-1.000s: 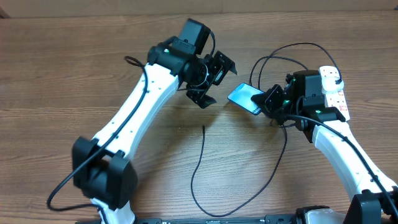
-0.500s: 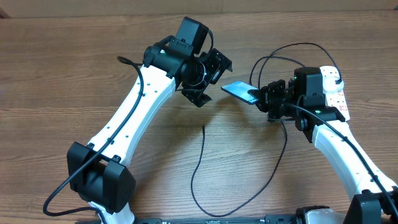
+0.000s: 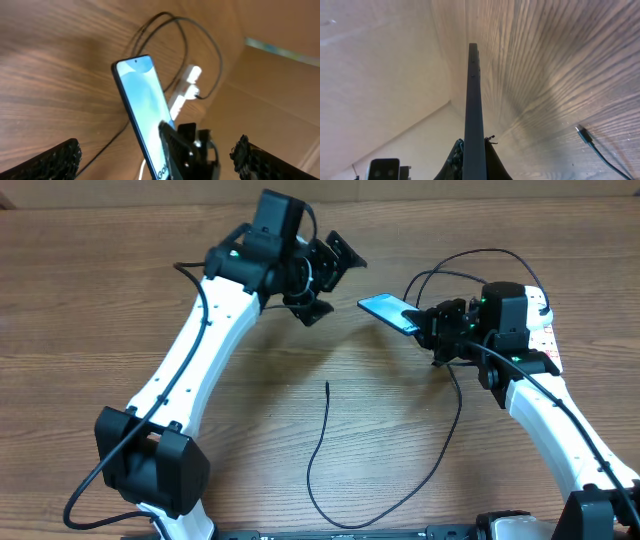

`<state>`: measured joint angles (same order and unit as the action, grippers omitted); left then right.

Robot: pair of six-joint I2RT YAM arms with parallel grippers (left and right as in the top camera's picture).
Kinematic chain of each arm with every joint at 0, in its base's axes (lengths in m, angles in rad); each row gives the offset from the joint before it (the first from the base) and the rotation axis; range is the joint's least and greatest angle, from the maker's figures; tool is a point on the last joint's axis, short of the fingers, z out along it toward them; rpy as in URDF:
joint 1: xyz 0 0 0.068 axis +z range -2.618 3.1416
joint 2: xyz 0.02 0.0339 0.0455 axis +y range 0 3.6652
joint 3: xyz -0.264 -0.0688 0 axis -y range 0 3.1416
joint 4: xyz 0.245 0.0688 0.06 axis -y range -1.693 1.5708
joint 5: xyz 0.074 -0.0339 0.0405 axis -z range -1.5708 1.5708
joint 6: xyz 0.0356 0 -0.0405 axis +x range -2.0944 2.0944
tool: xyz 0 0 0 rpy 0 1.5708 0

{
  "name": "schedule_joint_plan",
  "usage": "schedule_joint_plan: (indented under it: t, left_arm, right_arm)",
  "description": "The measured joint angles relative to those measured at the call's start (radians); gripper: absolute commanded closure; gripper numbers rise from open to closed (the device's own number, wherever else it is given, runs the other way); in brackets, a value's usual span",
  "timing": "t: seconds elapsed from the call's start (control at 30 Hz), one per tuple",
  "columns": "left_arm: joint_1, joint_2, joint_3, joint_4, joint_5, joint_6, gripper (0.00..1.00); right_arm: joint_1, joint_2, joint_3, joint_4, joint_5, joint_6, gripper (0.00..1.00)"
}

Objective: Plug charger to phone and switch on socket
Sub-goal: 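Open the left gripper and pull it away from the phone, then move the left gripper back to the phone's left end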

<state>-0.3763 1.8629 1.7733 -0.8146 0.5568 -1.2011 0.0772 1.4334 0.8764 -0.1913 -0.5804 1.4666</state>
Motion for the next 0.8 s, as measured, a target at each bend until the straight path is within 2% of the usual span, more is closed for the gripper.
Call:
schedule_joint_plan:
  t: [0.13, 0.3, 0.8]
  left_arm:
    - [0.016, 0.0, -0.058, 0.189, 0.098, -0.013, 0.0]
    - [0.016, 0.0, -0.236, 0.454, 0.195, -0.095, 0.0]
    - [0.002, 0.001, -0.311, 0.562, 0.237, -0.166, 0.0]
  right_arm:
    - [-0.018, 0.0, 0.0, 0.047, 0.0, 0.001, 0.96]
    - [-0.019, 0.0, 0.0, 0.133, -0.023, 0.004, 0.96]
    - [-0.019, 0.0, 0.0, 0.182, -0.055, 0.024, 0.96]
